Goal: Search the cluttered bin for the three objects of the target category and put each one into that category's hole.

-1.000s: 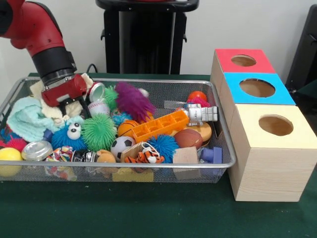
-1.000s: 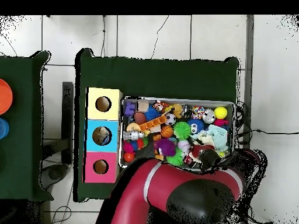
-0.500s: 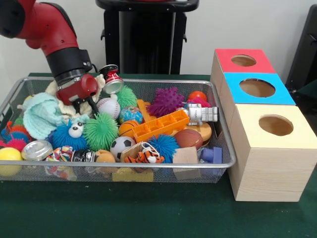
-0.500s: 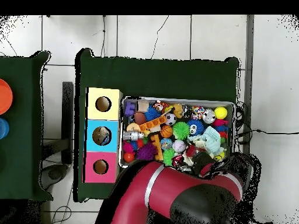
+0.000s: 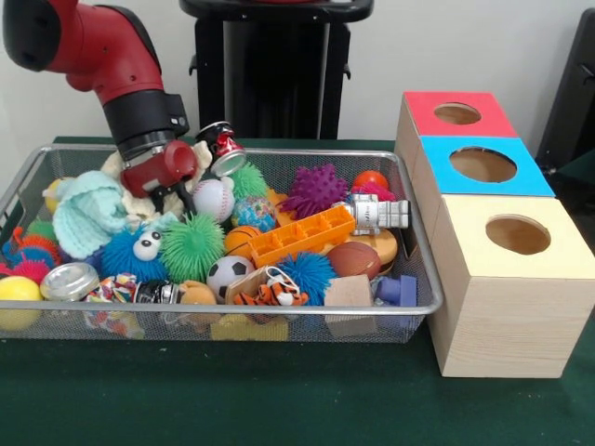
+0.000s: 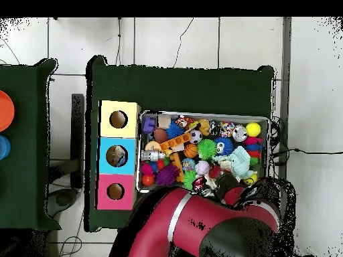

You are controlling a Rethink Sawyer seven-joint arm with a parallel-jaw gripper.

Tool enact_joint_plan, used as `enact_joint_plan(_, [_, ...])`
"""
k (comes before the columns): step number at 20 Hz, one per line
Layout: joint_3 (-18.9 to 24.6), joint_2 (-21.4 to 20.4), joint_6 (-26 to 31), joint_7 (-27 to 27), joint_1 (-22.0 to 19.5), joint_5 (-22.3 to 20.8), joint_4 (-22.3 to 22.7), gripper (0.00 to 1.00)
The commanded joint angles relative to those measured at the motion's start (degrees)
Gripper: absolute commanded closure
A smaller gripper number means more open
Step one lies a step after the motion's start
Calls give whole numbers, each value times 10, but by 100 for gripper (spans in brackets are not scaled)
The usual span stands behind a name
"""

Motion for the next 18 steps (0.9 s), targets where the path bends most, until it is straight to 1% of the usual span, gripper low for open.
enact_joint_plan(1, [146, 62, 56, 227, -11, -43, 140, 0])
enact_joint_plan(5, [164, 41, 76, 255, -17, -41, 163, 0])
enact_joint_plan(8, [189, 21, 101, 268, -31, -22, 192, 0])
enact_joint_plan(10, [209, 8, 124, 290, -42, -24, 209, 0])
enact_joint_plan(11, [224, 0, 140, 322, -48, -43, 215, 0])
enact_joint_plan(15, [297, -39, 192, 503, -75, -152, 245, 0])
enact_joint_plan(16, [313, -46, 196, 545, -82, -176, 250, 0])
enact_joint_plan(18, [335, -53, 185, 615, -94, -213, 257, 0])
